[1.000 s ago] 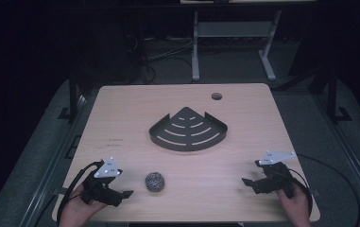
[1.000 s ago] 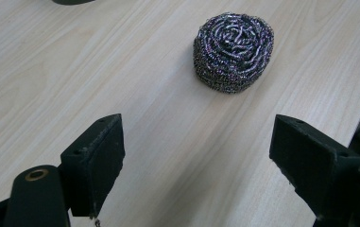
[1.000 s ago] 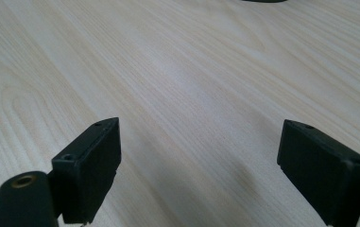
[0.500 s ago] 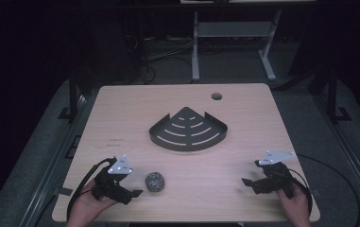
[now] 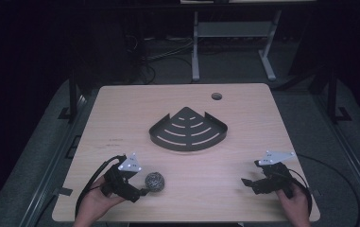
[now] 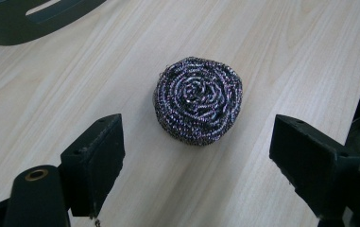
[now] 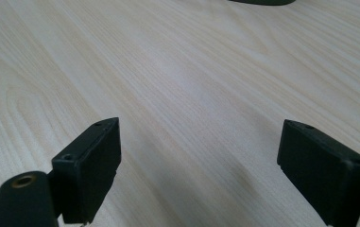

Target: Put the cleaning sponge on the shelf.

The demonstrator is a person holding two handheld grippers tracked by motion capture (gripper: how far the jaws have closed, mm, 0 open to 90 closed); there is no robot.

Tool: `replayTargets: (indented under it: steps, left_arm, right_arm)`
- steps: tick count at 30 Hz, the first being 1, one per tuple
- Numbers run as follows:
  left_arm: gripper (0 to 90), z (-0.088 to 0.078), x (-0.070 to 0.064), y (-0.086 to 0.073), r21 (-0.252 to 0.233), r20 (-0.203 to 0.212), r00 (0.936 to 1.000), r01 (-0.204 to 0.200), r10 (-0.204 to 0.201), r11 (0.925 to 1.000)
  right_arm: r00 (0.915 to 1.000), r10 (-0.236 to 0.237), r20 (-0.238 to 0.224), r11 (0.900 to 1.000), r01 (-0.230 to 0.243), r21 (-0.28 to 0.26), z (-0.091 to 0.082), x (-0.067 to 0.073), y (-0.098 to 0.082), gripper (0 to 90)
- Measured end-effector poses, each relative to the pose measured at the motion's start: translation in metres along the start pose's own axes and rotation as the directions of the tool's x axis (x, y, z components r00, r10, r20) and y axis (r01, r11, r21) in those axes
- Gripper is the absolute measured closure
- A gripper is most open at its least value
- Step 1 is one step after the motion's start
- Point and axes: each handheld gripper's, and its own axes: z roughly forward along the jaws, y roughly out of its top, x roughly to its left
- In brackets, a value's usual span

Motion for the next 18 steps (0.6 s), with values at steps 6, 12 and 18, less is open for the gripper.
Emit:
replayTargets:
  steps: [6,12,18]
  left_arm:
    - [18.1,0.005,0.001,0.002,0.011,0.007,1.0,0.003,-0.003,0.9999]
    - [18.1,0.01,0.002,0.004,0.02,0.015,0.9999,0.008,-0.008,0.9998]
    - [18.1,0.016,0.002,0.006,0.042,0.014,0.9998,0.012,-0.012,0.9991]
  right_arm:
    - [1.0,-0.002,-0.002,1.0,0.002,-0.001,0.0,0.001,0.0,13.9]
    - [1.0,-0.002,-0.002,1.0,0.002,0.001,0.0,0.001,0.0,13.9]
    - [1.0,-0.006,-0.006,1.0,0.006,0.0,0.001,0.001,0.001,13.9]
